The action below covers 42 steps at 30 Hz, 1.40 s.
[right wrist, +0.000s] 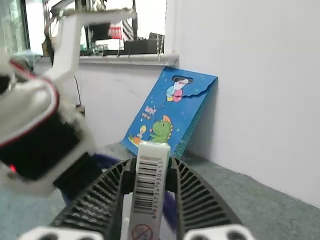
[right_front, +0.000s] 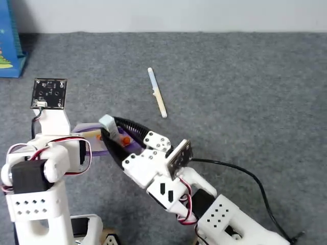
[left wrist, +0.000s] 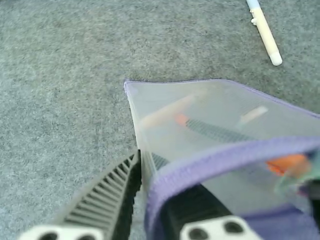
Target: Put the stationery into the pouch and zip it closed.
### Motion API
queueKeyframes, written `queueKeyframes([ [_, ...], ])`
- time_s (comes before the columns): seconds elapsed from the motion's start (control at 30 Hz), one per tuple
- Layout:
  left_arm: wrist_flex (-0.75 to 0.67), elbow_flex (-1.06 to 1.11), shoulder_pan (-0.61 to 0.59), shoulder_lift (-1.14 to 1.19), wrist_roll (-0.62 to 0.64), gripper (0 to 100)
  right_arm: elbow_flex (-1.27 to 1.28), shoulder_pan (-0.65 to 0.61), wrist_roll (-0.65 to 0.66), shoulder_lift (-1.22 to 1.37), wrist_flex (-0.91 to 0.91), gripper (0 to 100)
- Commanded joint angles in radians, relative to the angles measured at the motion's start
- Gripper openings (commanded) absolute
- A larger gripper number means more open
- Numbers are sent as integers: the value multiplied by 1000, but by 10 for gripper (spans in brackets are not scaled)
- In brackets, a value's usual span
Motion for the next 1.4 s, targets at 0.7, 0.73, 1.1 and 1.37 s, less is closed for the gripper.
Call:
queueKeyframes([
  [0.7, -2, -4, -8, 2, 6, 12, -68, -28, 49, -392, 438, 52],
  [0.73, -2, -4, -8, 2, 6, 12, -66, -35, 49, -420, 464, 9],
  [1.1, -2, -4, -8, 2, 6, 12, -29, -73, -37, -381, 565, 8],
  [1.37, -2, -4, -8, 2, 6, 12, -31, -67, 81, -272, 378, 8],
])
